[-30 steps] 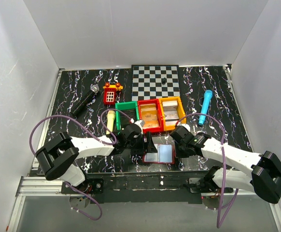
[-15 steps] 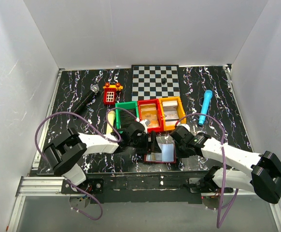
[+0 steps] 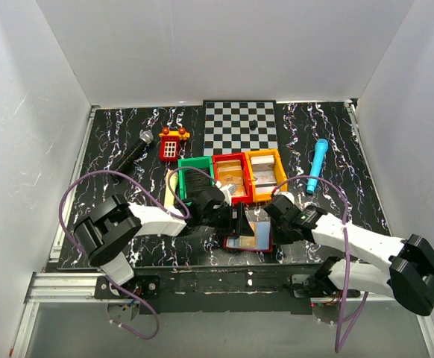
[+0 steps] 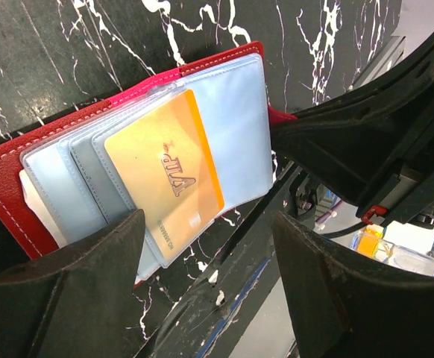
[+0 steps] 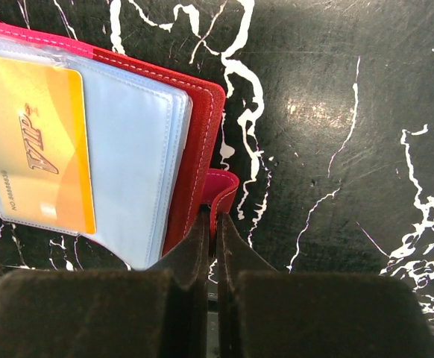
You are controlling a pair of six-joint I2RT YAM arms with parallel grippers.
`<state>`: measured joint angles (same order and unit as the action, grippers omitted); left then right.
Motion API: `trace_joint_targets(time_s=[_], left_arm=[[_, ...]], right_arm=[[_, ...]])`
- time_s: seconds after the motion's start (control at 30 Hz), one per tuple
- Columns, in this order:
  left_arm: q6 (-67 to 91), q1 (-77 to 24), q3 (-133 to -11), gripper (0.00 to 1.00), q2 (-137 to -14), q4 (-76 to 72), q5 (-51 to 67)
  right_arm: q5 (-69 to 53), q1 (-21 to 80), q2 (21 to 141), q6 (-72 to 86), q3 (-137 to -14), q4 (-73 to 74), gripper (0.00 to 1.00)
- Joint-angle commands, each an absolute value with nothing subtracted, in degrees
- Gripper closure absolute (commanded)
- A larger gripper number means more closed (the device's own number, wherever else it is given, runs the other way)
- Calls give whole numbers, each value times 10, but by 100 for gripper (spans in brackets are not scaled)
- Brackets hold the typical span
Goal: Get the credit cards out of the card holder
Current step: Remove the credit card from the card holder.
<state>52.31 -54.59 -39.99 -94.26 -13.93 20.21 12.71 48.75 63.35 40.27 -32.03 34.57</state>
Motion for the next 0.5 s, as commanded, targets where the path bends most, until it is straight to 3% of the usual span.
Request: trace_joint_targets(time_s=[0.0,0.1,0.23,0.3,0.47], left_arm=[[525,-550,-382,32,-904,-159,200],[519,-549,-374,32,-867,-133,178],[511,-548,-359,31,-811,-83,135],[507,-547,-348,31,-778,-63,116],[503,-543,-319,31,-693,-16,70]], right_arm=[[118,488,615,415,-316,337,99],[122,488,604,424,-316,348,99],[131,488,588,434,-328,374,70],[132,488,576,439,-334,384,62],[146,490,536,420,-373,416,61]])
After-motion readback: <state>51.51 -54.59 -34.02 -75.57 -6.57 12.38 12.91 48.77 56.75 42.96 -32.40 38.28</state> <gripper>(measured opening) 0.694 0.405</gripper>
